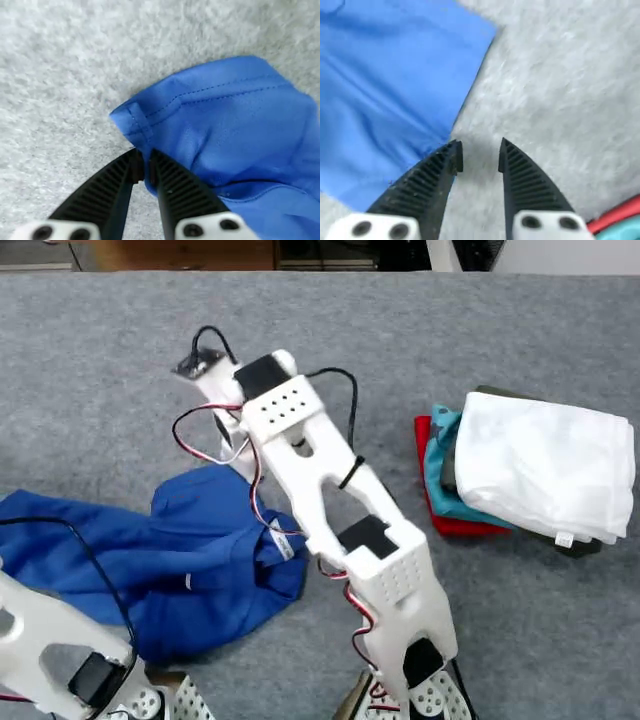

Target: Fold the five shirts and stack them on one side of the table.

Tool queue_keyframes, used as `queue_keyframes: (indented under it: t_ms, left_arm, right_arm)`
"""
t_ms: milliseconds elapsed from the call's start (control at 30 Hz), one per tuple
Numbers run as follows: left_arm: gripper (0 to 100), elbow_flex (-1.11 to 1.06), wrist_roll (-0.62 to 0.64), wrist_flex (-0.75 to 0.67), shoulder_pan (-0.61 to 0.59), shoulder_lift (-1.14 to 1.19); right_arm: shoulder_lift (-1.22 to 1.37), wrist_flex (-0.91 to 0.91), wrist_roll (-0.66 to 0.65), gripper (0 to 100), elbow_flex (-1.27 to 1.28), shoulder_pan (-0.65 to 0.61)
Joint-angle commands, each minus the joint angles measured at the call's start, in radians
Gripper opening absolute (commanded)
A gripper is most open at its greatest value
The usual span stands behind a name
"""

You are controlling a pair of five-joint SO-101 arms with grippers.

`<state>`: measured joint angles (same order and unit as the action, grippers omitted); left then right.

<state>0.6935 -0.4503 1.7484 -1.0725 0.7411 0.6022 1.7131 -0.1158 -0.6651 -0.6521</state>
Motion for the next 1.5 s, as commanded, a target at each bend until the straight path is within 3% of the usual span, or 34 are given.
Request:
queue_keyframes:
  t_ms: [0,133,367,633,833,1033,1367,1467]
  left_arm:
    - [2,0.003,-0.005,0.011,0.003,-0.071]
    - [2,0.003,-0.005,0.011,0.008,-0.068]
    - [2,0.002,0.0,0.011,0.014,-0.062]
    - [2,0.0,0.0,0.011,0.014,-0.062]
    - [2,-0.028,0.0,0.011,0.014,-0.062]
    - [2,-0.071,0.0,0.011,0.014,-0.062]
    - [2,-0.069,0.0,0.011,0.012,-0.062]
    - [2,-0.069,0.0,0.011,0.009,-0.067]
  right_arm:
    - [0.051,-0.084,0.025,19.2,-0.108,0.024]
    - [0.202,-0.124,0.043,25.2,-0.271,0.007]
    - [0.472,-0.097,0.091,25.0,-0.573,-0.038]
    - [0.622,-0.018,0.123,25.0,-0.717,-0.051]
    - [0.625,-0.011,0.123,24.6,-0.717,-0.054]
    - [0.627,0.028,0.12,12.6,-0.708,-0.054]
    - [0.619,0.029,0.11,12.5,-0.674,-0.054]
    - [0.624,0.026,0.055,12.5,-0.677,-0.067]
